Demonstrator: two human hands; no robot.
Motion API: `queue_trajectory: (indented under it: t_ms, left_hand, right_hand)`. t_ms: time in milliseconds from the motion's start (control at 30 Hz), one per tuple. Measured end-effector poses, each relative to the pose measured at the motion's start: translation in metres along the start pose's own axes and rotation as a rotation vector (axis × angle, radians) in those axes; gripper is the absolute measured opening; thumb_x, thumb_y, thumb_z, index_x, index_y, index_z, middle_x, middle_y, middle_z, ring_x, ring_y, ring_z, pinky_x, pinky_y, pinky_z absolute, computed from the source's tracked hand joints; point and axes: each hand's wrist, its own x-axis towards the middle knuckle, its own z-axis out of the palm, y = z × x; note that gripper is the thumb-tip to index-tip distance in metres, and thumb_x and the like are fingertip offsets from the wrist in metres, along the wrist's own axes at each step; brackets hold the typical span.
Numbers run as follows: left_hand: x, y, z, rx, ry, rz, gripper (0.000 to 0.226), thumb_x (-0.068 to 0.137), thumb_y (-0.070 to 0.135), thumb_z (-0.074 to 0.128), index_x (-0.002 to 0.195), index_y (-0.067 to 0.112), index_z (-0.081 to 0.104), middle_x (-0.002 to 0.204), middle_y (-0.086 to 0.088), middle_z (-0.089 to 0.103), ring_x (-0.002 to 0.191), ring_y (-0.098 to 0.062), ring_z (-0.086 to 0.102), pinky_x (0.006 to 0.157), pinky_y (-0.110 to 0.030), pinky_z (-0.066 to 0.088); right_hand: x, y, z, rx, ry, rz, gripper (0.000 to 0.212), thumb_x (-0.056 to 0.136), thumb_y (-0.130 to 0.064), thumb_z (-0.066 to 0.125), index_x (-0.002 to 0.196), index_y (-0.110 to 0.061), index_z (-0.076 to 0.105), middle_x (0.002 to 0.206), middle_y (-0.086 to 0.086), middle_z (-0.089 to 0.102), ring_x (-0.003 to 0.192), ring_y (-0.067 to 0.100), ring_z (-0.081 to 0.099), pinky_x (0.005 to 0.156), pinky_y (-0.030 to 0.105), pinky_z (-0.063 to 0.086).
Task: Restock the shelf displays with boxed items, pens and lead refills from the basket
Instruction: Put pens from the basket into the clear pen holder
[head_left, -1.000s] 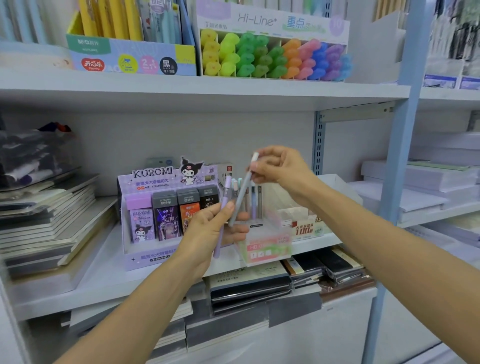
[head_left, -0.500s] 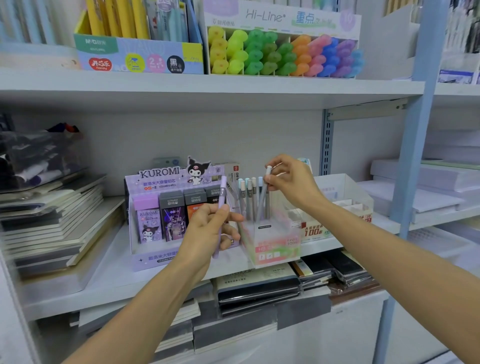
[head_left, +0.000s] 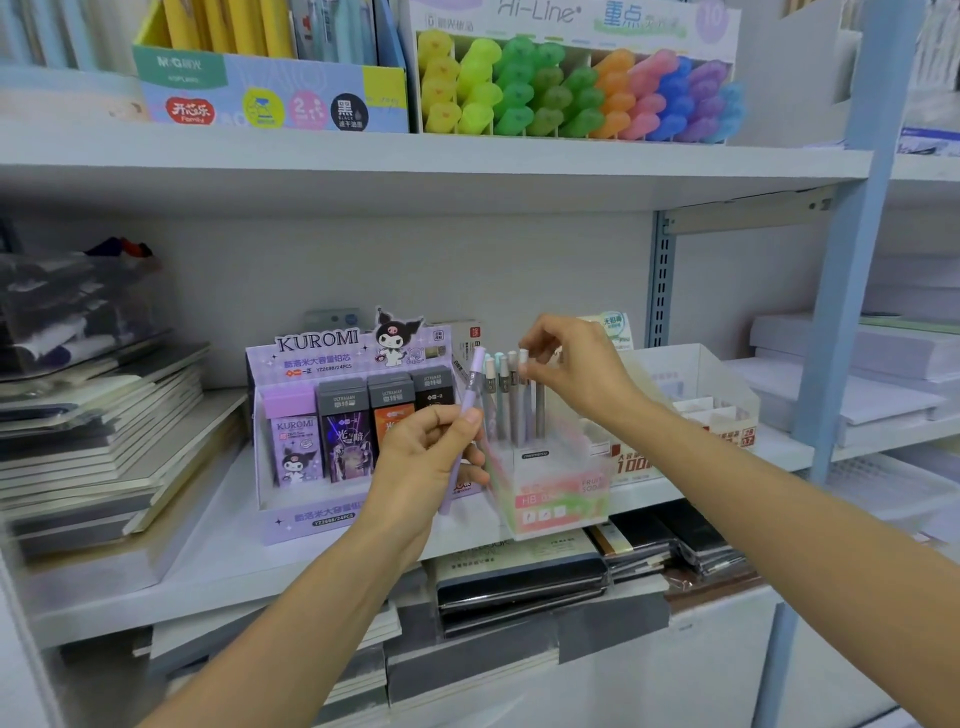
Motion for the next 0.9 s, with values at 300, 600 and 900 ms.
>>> queue_trajectory:
  t_ms: [300, 600, 900]
  left_hand:
    - [-0.003, 0.003, 0.009, 0.021, 0.034, 0.003, 0.01, 0.09, 0.013, 0.063, 0.091, 0.003, 0.065, 0.061, -0.001, 0.061, 0.051, -0.011, 0.06, 0.056, -0.022, 0.056]
    - [-0.007, 0.0, 0.021, 0.381, 0.119, 0.209, 0.031, 0.086, 0.02, 0.071, 0.115, 0.018, 0.057, 0.109, 0.002, 0.06, 0.099, -0.016, 0.058, 0.087, -0.029, 0.051]
    - [-0.01, -0.023, 0.006, 1.023, -0.154, 0.55, 0.052, 0.088, 0.037, 0.065, 0.136, 0.027, 0.046, 0.154, 0.012, 0.031, 0.146, -0.004, 0.01, 0.12, -0.036, 0.013]
  right_hand:
    - [-0.015, -0.023, -0.019, 0.52, -0.066, 0.129, 0.024, 0.086, -0.035, 0.071, 0.105, -0.021, 0.068, 0.092, -0.003, 0.072, 0.083, 0.004, 0.067, 0.069, 0.013, 0.047]
    - [-0.021, -0.039, -0.044, 0.697, -0.058, 0.172, 0.009, 0.093, -0.015, 0.061, 0.098, -0.009, 0.066, 0.088, 0.007, 0.074, 0.073, 0.012, 0.07, 0.061, 0.016, 0.051]
    - [-0.019, -0.001, -0.043, 0.334, 0.046, 0.164, 0.011, 0.098, -0.014, 0.054, 0.101, -0.007, 0.062, 0.09, 0.009, 0.072, 0.067, -0.002, 0.067, 0.057, 0.007, 0.046]
